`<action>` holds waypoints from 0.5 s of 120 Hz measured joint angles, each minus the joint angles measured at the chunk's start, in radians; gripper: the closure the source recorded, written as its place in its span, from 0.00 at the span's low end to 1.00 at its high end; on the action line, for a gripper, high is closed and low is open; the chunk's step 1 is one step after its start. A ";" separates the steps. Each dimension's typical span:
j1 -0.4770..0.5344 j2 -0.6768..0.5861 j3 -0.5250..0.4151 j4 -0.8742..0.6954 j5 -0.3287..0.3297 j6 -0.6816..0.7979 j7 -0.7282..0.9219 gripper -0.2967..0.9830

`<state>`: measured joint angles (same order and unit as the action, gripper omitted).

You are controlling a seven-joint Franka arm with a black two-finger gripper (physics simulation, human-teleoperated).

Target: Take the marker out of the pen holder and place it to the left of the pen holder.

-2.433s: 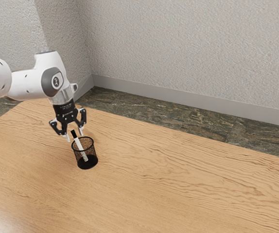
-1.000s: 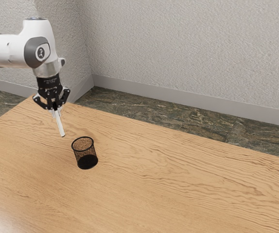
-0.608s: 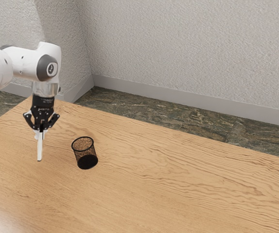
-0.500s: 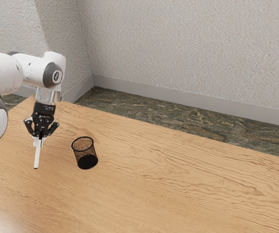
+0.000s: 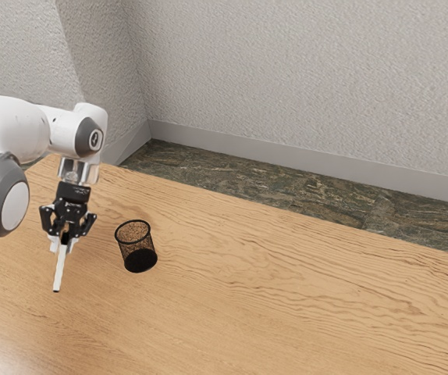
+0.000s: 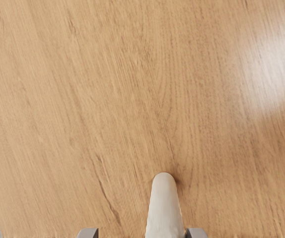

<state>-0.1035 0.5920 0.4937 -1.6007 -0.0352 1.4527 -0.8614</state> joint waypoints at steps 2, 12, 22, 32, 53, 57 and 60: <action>0.000 0.000 0.000 0.000 -0.003 0.001 0.000 0.59; 0.000 -0.001 0.000 0.000 -0.016 0.007 0.003 0.48; -0.001 -0.016 0.002 0.000 -0.035 0.023 0.013 0.40; -0.002 -0.102 0.003 -0.005 -0.049 0.059 0.042 0.35; 0.002 -0.426 -0.057 -0.081 -0.033 0.172 0.137 0.28; 0.007 -0.458 -0.084 -0.086 -0.027 0.204 0.184 0.27; 0.006 -0.475 -0.103 -0.087 -0.023 0.225 0.220 0.27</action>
<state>-0.0972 0.1170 0.3904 -1.6878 -0.0583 1.6774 -0.6419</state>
